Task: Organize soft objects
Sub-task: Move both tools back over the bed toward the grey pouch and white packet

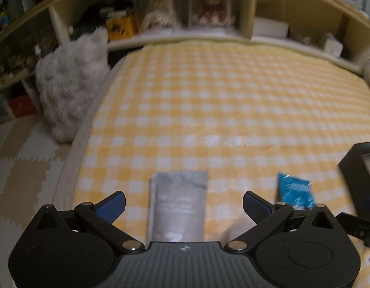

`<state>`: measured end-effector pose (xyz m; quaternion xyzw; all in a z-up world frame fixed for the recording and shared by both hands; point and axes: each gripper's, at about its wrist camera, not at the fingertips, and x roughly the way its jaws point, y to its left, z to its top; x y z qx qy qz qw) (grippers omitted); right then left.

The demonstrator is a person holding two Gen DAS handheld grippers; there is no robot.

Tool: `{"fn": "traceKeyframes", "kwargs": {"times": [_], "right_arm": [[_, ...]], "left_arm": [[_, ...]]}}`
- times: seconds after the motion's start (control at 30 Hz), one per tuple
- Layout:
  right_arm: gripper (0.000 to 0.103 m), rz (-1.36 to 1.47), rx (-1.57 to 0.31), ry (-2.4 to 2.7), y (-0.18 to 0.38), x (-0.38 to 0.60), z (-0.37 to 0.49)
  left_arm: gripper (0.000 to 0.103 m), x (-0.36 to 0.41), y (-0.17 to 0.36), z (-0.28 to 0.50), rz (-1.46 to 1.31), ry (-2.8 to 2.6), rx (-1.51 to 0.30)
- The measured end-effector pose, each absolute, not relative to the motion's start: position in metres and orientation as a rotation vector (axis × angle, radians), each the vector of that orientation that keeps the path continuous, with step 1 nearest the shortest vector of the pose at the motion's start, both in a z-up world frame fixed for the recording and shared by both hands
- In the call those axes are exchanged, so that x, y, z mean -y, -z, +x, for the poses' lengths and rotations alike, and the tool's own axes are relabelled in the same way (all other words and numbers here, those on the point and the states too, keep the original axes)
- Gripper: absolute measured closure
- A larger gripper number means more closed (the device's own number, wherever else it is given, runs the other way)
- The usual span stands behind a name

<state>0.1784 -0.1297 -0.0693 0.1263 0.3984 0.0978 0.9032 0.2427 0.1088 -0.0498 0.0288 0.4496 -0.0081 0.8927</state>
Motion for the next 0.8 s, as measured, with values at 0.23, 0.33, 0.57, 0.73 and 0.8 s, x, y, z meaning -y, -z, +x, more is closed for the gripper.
{"fn": "traceKeyframes", "kwargs": {"times": [0.23, 0.33, 0.57, 0.73, 0.8], "right_arm": [[0.001, 0.285, -0.905, -0.173, 0.103, 0.108, 0.198], [0.001, 0.296, -0.922, -0.147, 0.114, 0.107, 0.206], [0.001, 0.166, -0.956, -0.169, 0.13, 0.099, 0.21], [0.002, 0.134, -0.968, -0.146, 0.126, 0.111, 0.204], [0.005, 0.152, -0.973, -0.133, 0.124, 0.12, 0.202]], "left_arm": [[0.007, -0.116, 0.074, 0.258, 0.088, -0.018, -1.0], [0.01, -0.113, 0.087, 0.264, 0.093, -0.019, -1.037], [0.012, -0.107, 0.112, 0.271, 0.113, -0.015, -1.11], [0.013, -0.114, 0.116, 0.27, 0.074, -0.019, -1.12], [0.014, -0.116, 0.117, 0.271, 0.064, -0.02, -1.115]]}}
